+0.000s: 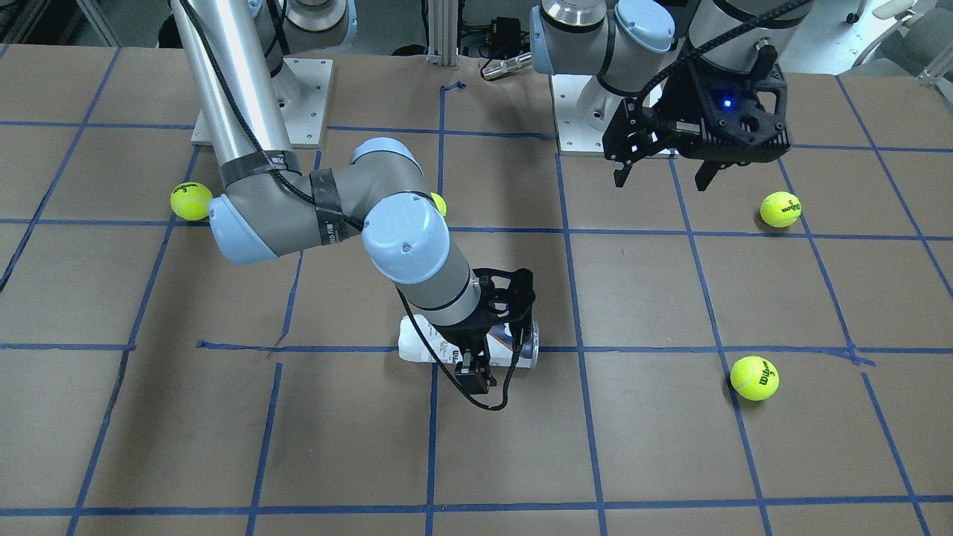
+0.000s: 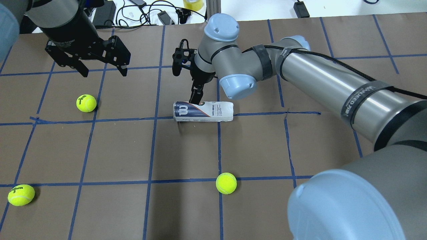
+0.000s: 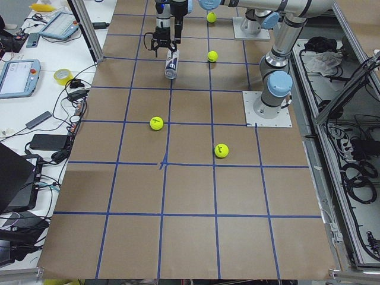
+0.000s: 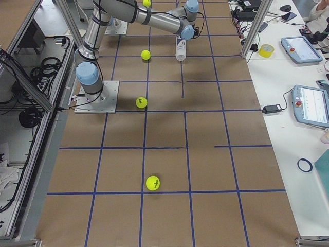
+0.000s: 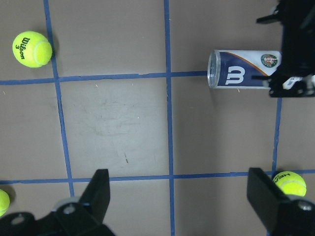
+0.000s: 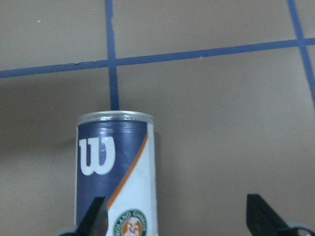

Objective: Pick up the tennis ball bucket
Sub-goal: 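Lay the can on its side on the table and open the right gripper, then raise the right gripper away while the left gripper moves toward the can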

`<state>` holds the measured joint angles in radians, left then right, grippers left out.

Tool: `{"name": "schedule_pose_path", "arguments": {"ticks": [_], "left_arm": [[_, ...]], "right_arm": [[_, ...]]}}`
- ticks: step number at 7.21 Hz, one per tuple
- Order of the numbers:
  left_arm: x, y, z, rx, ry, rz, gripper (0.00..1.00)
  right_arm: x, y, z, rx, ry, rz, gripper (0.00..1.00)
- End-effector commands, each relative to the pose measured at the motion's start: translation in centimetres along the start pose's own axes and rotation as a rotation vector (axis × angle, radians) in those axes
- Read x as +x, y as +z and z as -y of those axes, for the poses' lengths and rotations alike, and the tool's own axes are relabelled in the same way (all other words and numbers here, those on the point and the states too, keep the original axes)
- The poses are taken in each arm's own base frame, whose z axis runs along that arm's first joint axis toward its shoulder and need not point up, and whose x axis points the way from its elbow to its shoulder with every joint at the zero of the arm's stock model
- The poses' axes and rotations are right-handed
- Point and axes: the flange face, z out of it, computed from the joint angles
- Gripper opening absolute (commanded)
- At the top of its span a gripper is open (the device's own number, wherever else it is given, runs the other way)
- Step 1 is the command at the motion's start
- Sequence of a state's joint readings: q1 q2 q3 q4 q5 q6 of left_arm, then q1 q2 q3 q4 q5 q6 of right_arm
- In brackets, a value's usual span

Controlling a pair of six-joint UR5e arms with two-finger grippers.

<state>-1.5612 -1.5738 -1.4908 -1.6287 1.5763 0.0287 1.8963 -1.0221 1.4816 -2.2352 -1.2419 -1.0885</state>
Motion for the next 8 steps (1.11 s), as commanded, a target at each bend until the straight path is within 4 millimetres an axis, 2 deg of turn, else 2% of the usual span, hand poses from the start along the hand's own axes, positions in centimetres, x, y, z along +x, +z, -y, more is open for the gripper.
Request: {"name": "schedule_pose_path", "arguments": {"ticks": [1, 2, 3, 4, 5, 6, 7, 8], "left_arm": [[-0.4, 0.7, 0.6, -0.016, -0.02, -0.009, 1.0], [-0.7, 0.8, 0.8, -0.016, -0.028, -0.019, 1.0], [-0.7, 2.9, 1.7, -0.058, -0.032, -0.028, 1.0], [-0.2, 6.4, 2.4, -0.119, -0.038, -0.08, 1.0], [0.3, 10.3, 3.1, -0.173, -0.035, -0.138, 1.0], [0.4, 12.4, 4.5, -0.106, -0.01, -0.142, 1.0], [0.4, 15.9, 4.9, -0.119, -0.02, -0.149, 1.0], [0.5, 20.1, 5.5, -0.094, -0.02, -0.159, 1.0]], "right_arm": [[5.7, -10.4, -7.0, 0.044, 0.123, -0.154, 1.0], [7.0, -13.2, -9.7, 0.1, 0.179, -0.163, 1.0], [7.2, -15.4, -11.1, 0.106, 0.218, -0.174, 1.0], [5.7, -17.8, -11.2, 0.078, 0.251, -0.129, 1.0], [2.8, -20.9, -10.7, 0.031, 0.286, -0.062, 1.0], [0.9, -23.8, -10.9, -0.02, 0.304, -0.067, 1.0], [-1.2, -26.2, -10.7, -0.039, 0.38, -0.058, 1.0], [-2.1, -27.2, -11.7, -0.057, 0.548, -0.023, 1.0]]}}
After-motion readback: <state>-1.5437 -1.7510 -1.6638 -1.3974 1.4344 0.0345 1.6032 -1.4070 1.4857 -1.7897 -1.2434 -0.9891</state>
